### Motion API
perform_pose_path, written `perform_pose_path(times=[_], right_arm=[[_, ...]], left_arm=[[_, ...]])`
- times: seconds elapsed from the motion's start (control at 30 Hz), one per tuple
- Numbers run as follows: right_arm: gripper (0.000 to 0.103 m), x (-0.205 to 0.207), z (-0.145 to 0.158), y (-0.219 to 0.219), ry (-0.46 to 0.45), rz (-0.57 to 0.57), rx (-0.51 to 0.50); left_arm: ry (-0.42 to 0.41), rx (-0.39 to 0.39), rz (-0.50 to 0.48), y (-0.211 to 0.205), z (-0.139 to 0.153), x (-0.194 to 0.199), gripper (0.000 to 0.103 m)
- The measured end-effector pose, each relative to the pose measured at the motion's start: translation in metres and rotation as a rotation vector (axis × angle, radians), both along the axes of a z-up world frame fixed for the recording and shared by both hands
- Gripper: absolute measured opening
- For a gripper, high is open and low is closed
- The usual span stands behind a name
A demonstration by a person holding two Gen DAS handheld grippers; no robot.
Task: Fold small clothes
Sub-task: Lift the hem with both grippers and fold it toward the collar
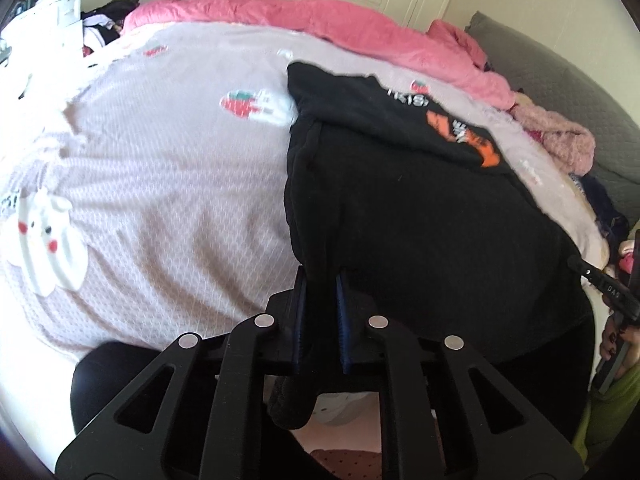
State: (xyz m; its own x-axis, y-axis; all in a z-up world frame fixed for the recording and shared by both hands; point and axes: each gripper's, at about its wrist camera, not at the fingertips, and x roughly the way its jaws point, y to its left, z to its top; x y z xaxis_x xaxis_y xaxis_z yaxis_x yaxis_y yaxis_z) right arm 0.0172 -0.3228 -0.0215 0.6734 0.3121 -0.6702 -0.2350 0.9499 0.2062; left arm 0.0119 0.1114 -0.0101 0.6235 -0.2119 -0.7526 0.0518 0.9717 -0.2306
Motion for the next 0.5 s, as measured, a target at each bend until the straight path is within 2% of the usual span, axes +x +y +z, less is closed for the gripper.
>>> perform_pose_path(times=[0.13, 0.3, 0.4, 0.5], right_arm=[[0.008, 0.012, 0.02, -0.002, -0.07, -0.014, -0.016], [0.008, 0.039, 0.043, -0.012, -0.153, -0.067, -0.007], [0.008, 0.06, 0.048, -0.016, -0.163, -0.097, -0.005], [0.008, 0.082, 0.041, -0.014, -0.136, -0.109, -0.015]], left_arm=[[-0.057, -0.022, 0.0, 0.004, 0.025, 0.015, 0.007], [-0.089, -0.048, 0.038, 0.014, 0.038, 0.053, 0.007], [-0.087, -0.058, 0.061, 0.018, 0.038, 0.072, 0.007], [-0.077, -0.047, 0.073, 0.016, 0.033, 0.089, 0.007]])
